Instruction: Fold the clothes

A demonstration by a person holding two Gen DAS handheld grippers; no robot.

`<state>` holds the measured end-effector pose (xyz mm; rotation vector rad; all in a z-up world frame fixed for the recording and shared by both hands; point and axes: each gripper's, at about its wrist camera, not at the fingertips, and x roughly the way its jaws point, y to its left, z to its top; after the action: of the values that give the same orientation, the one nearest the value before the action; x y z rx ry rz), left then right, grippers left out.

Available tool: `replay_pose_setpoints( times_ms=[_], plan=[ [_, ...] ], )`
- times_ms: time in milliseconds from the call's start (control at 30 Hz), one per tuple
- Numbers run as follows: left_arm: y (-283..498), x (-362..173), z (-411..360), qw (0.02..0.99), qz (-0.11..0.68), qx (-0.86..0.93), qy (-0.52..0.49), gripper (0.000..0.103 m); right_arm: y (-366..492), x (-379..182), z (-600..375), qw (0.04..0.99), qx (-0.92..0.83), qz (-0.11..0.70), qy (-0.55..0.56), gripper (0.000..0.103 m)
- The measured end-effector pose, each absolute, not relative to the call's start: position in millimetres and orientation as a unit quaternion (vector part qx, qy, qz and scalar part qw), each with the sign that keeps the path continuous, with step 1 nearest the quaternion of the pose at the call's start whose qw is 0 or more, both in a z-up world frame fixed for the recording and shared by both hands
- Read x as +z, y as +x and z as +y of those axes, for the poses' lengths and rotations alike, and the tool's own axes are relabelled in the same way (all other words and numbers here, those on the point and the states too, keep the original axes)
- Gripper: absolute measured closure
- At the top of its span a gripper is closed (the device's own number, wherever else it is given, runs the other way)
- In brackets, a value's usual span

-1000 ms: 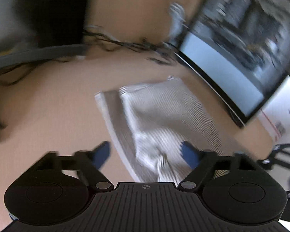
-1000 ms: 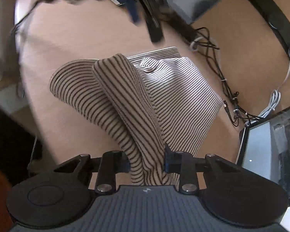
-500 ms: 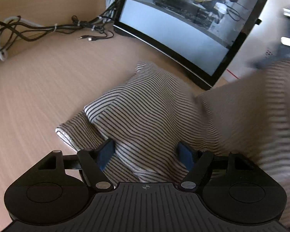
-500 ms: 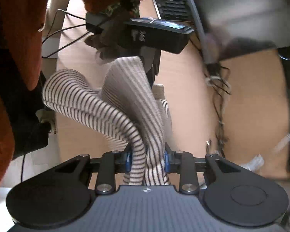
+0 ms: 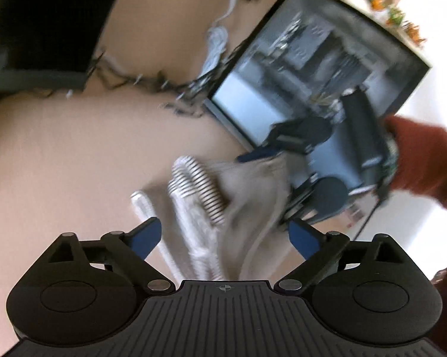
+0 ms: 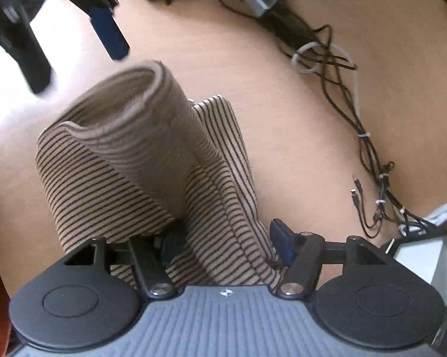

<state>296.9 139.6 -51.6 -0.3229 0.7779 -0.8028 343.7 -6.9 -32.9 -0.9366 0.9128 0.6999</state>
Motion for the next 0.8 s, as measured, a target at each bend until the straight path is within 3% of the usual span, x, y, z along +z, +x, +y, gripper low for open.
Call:
replay_pose_setpoints(
  times_ms=[200, 267, 367, 433, 533, 633, 800],
  plan=[
    [307.9, -60.5, 90.2, 0.859, 0.381, -0.339, -0.029, 0.005, 333.1, -9.7, -21.4, 0.784, 0.285, 0.381, -0.399, 0.033],
    [314.9, -60.7, 86.9, 0.868, 0.375, -0.327, -0.020, 0.020, 328.9, 3.7, -34.6, 0.819, 0.262, 0.365, -0.356, 0.033],
    [326.6, -60.8, 82.9, 0.879, 0.364, -0.307, -0.007, 0.030, 316.3, 23.3, -55.9, 0.874, 0.221, 0.333, -0.278, 0.034],
    [340.8, -61.6, 82.6, 0.886, 0.361, -0.292, -0.003, 0.034, 315.9, 25.4, -67.6, 0.897, 0.186, 0.325, -0.236, 0.049],
    [362.4, -73.8, 74.3, 0.878, 0.385, -0.284, 0.011, 0.038, 332.7, 0.4, -78.1, 0.901, 0.143, 0.355, -0.205, 0.060],
    [376.3, -87.3, 68.4, 0.873, 0.399, -0.279, 0.033, 0.037, 358.9, -42.3, -84.5, 0.896, 0.117, 0.391, -0.175, 0.060],
    [395.4, -100.5, 76.8, 0.865, 0.423, -0.270, 0.011, 0.022, 366.1, -61.6, -90.2, 0.908, 0.102, 0.380, -0.143, 0.060]
  ],
)
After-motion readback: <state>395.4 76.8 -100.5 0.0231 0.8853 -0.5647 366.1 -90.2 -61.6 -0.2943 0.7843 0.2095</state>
